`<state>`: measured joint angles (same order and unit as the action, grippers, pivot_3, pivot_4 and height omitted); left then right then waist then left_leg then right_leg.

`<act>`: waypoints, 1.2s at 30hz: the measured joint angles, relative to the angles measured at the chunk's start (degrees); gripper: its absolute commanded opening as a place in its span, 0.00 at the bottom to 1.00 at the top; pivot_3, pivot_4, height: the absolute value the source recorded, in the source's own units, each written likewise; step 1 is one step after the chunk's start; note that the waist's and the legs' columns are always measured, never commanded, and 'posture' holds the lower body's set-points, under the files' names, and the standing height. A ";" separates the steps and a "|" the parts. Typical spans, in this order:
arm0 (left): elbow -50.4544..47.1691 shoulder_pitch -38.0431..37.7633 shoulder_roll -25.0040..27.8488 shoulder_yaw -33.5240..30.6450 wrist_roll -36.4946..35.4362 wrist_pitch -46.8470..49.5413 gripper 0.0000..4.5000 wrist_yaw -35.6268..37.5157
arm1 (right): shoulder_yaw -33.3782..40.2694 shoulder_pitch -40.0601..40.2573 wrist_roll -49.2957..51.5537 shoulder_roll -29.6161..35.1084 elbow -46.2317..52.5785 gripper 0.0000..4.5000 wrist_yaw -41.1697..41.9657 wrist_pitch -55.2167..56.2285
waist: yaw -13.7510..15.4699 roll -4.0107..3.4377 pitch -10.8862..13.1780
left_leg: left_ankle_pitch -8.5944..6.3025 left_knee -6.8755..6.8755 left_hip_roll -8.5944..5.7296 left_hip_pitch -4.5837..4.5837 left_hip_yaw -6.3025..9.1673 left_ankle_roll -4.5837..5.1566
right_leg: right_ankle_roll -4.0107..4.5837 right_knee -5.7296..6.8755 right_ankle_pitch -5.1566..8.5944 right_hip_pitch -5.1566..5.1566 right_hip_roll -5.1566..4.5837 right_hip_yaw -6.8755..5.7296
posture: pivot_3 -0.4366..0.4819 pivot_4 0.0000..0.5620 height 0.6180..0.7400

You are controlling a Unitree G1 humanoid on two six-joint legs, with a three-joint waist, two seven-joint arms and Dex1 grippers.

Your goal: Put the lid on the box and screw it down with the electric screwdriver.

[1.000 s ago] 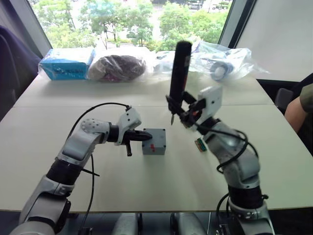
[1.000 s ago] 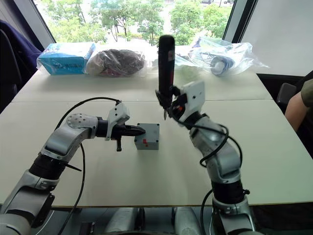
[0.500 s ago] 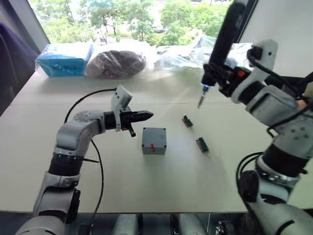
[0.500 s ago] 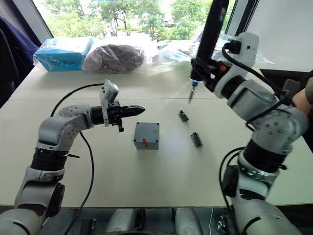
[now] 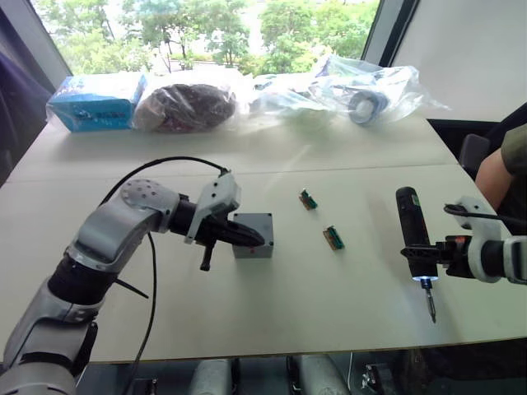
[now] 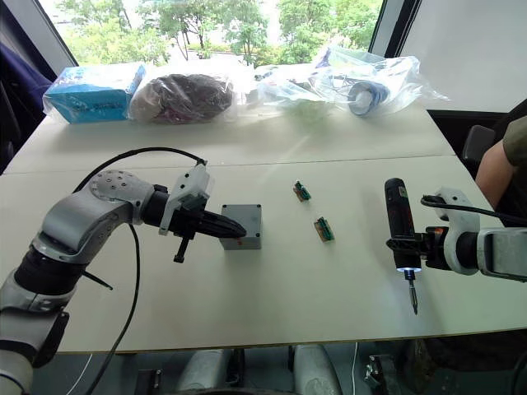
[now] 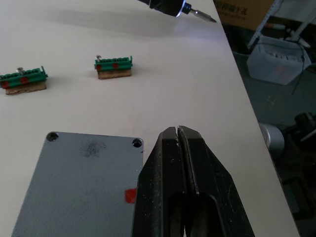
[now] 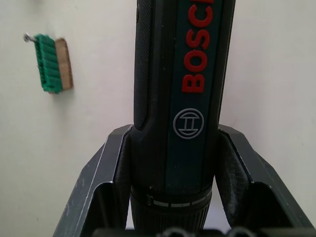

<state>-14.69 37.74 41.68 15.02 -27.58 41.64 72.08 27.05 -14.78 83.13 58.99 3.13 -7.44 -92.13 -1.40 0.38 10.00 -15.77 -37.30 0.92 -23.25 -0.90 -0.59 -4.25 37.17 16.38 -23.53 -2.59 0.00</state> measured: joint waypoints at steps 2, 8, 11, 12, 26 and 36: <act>0.01 -0.09 0.01 -0.01 0.23 -0.36 0.00 -0.07 | -0.21 0.03 1.05 -0.24 -1.17 0.40 -2.42 0.02 | 0.33 0.01 0.01 | 0.00 -0.01 0.01 -0.01 0.00 0.00 | 0.00 0.03 0.00 -0.02 0.06 0.00 | 0.48 0.27 1.00; 0.02 -2.05 0.04 -0.05 0.78 -0.59 0.00 -1.07 | -4.56 -2.45 4.24 -2.82 -3.02 0.40 -8.47 0.75 | 0.63 0.03 0.02 | 0.01 -0.06 0.02 -0.15 -0.13 -0.01 | -0.02 0.03 -0.01 -0.17 -0.04 0.12 | 0.48 0.27 1.00; 0.07 -2.19 0.08 -0.05 1.02 -0.76 0.00 -1.27 | -6.33 -3.26 4.37 -3.67 -3.42 0.40 -10.29 1.53 | 0.84 0.03 0.03 | 0.00 -0.09 -0.02 -0.16 -0.18 -0.01 | -0.05 0.01 -0.03 -0.17 -0.10 0.16 | 0.48 0.27 1.00; 0.21 -2.26 0.07 -0.05 1.24 -0.97 0.00 -1.35 | -6.63 -3.49 3.88 -4.08 -3.42 0.40 -10.66 1.72 | 0.87 0.04 0.03 | 0.00 -0.11 -0.03 -0.17 -0.18 0.00 | -0.07 0.00 -0.04 -0.16 -0.10 0.16 | 0.48 0.27 1.00; 3.56 -4.24 -0.15 -2.23 1.83 -1.95 0.00 -3.83 | -10.61 -8.74 -13.02 -1.61 -0.54 0.99 0.12 7.05 | 0.70 0.04 0.03 | -0.01 -0.25 -0.03 -0.16 -0.34 0.01 | -0.22 0.04 -0.13 -0.21 -0.09 0.38 | 0.48 0.27 1.00; 19.26 3.31 -3.58 -11.61 1.04 -2.10 0.00 -10.42 | -12.57 -15.03 -19.15 -1.42 17.74 0.99 27.15 24.42 | 0.81 0.11 0.03 | -0.03 -0.28 0.00 -0.20 -0.36 0.04 | -0.33 0.07 -0.20 -0.27 -0.10 0.42 | 0.48 0.27 1.00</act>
<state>4.57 41.05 38.10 3.41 -26.54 39.54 61.66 14.48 -29.81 63.98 57.57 20.87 19.71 -67.71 -0.58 0.49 10.03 -15.79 -37.58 0.92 -23.45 -1.26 -0.55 -4.58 37.24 16.19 -23.80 -2.69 0.42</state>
